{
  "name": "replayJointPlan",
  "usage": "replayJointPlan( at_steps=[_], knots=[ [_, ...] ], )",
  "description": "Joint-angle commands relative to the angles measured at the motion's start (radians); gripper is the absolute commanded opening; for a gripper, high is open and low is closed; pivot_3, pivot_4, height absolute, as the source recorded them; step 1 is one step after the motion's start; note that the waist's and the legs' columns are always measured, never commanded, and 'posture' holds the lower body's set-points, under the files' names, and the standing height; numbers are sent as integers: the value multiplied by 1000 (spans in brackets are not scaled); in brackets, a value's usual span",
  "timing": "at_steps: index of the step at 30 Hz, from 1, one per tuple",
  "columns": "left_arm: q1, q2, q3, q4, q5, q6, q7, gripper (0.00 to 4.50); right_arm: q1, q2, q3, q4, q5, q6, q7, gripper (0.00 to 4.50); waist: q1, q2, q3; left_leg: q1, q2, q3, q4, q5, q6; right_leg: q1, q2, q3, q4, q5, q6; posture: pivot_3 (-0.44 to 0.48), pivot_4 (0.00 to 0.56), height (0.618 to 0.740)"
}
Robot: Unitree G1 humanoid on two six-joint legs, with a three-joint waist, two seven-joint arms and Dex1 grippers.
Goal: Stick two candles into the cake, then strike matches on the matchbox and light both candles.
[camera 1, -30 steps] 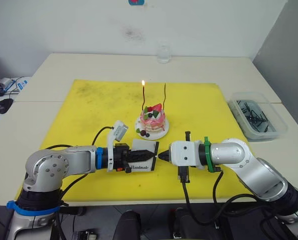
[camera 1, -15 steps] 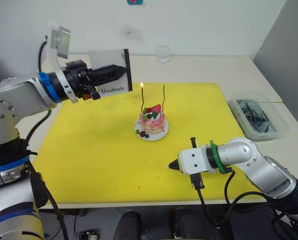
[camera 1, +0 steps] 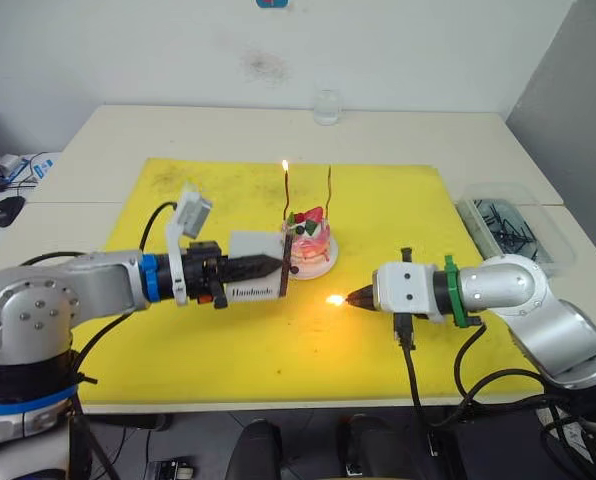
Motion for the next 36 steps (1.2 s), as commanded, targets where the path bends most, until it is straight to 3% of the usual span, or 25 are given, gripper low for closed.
replayJointPlan(
  at_steps=[1, 7, 15, 36],
  knots=[
    [74, 8, -5, -50, 7, -21, -19, 0, -73, -4, -74, 36, 1, -3, -32, 16, 1, 0, 0, 0, 0, 0, 0, 0, 0, 0, 0, 0, 0, 0, 0, 0, 150, 729],
    [155, -21, -61, -83, 29, -48, -25, 0, -217, 62, -82, 156, -40, -43, -118, 16, 3, 0, 0, 0, 0, 0, 0, 0, 0, 0, 0, 0, -1, 0, 0, 0, 150, 729],
    [130, -56, -103, -89, 18, -55, -4, 0, -321, 126, -74, 225, -76, -77, -176, 16, 4, 0, 0, -2, 0, 0, 0, 0, 0, 0, 0, 0, -2, 0, 0, 0, 150, 729],
    [84, -72, -148, -52, 55, -66, -24, 0, -330, 167, -65, 309, -115, -168, -182, 16, 3, 0, 0, -2, 0, 0, 0, 0, 0, 0, 0, 0, -2, 0, -1, 0, 150, 729]
  ],
)
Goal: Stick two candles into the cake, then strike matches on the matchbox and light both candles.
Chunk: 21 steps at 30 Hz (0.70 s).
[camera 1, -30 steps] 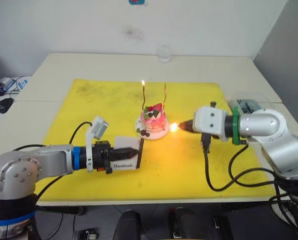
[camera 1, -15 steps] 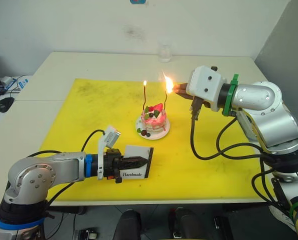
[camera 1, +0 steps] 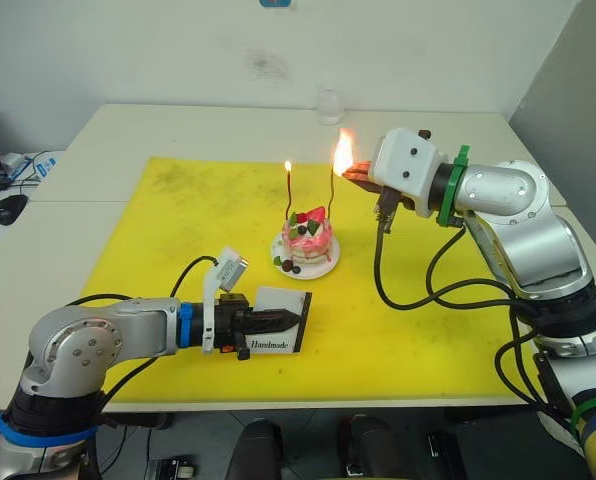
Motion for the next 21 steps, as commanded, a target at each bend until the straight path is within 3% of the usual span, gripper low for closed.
replayJointPlan(
  at_steps=[1, 13, 21],
  knots=[
    [-1, -4, 8, -25, -7, -20, -14, 0, -1, -5, -23, -38, 2, -16, 1, 16, 0, 0, 0, 0, 0, 0, 0, 0, 0, 0, 0, 0, 0, 0, 0, 0, 150, 729],
    [14, 1, 17, -44, -17, -21, -9, 0, 27, -26, -30, -102, 11, 6, 29, 16, 0, 0, 0, 0, 0, 0, 0, 0, 0, 0, 0, 0, 0, 0, 0, 0, 150, 729],
    [-3, -3, 6, -26, -6, -21, -15, 0, 7, -6, -20, -52, -5, -9, 14, 16, 0, 0, 0, 0, 0, 0, 0, 0, 0, 0, 0, 0, 0, 0, 0, 0, 150, 729]
  ],
)
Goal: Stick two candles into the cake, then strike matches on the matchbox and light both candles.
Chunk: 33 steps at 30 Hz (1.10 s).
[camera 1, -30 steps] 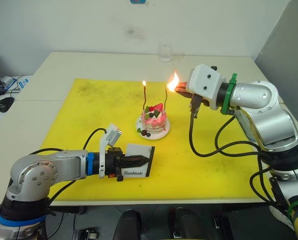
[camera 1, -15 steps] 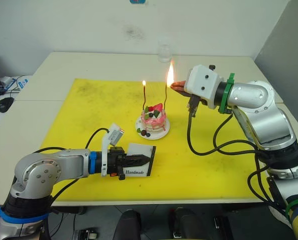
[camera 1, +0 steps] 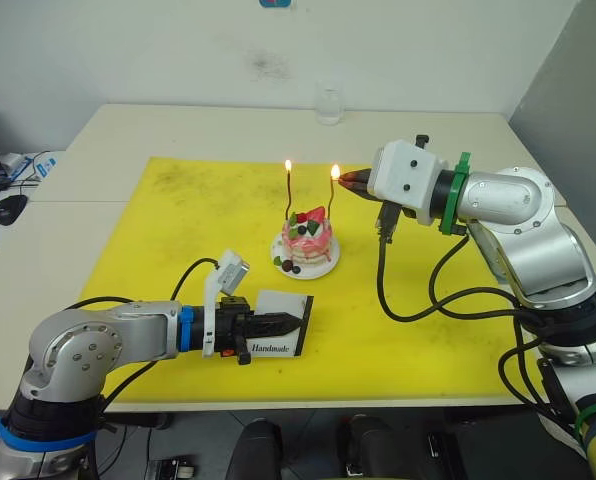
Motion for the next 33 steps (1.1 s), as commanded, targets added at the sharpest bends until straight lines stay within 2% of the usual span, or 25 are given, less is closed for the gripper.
replayJointPlan(
  at_steps=[1, 33],
  knots=[
    [-19, -4, 5, -4, -1, -19, -15, 0, -25, 6, -18, 18, -6, -20, -12, 16, 0, 0, 0, 0, 0, 0, 0, 0, 0, 0, 0, 0, 0, 0, 0, 0, 150, 729],
    [-21, -13, 3, 2, 2, -24, -13, 0, -50, 16, -14, 26, -4, -34, 6, 16, 0, 0, 0, 0, 0, 0, 0, 0, 0, 0, 0, 0, 0, 0, 0, 0, 150, 729]
  ],
)
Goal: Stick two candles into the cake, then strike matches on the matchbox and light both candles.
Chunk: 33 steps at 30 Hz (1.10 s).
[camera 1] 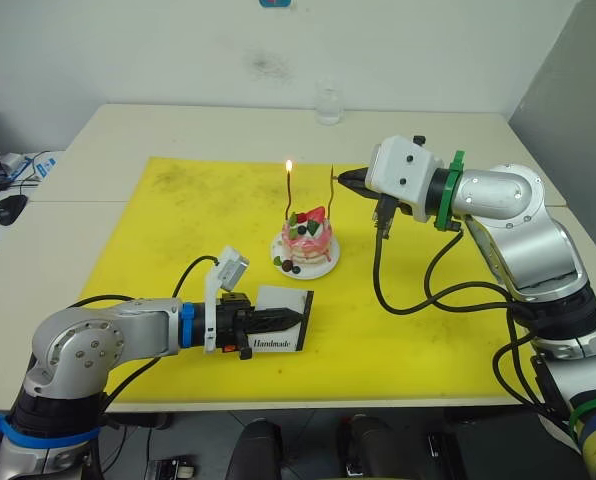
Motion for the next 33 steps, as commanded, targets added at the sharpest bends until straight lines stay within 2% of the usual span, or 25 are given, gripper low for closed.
replayJointPlan(
  at_steps=[1, 33],
  knots=[
    [-12, 0, 3, -15, -5, -12, -13, 0, -33, -6, -17, -36, -2, -19, 4, 16, 0, 0, 0, 0, 0, 0, 0, 0, 0, 0, 0, 0, 0, 0, 0, 0, 150, 729],
    [-32, -1, -7, 2, 10, -11, -28, 0, -29, -21, -30, -68, 3, -3, 0, 16, 0, 0, 0, 0, 0, 0, 0, 0, 0, 0, 0, 0, 0, 0, 0, 0, 150, 729]
  ],
)
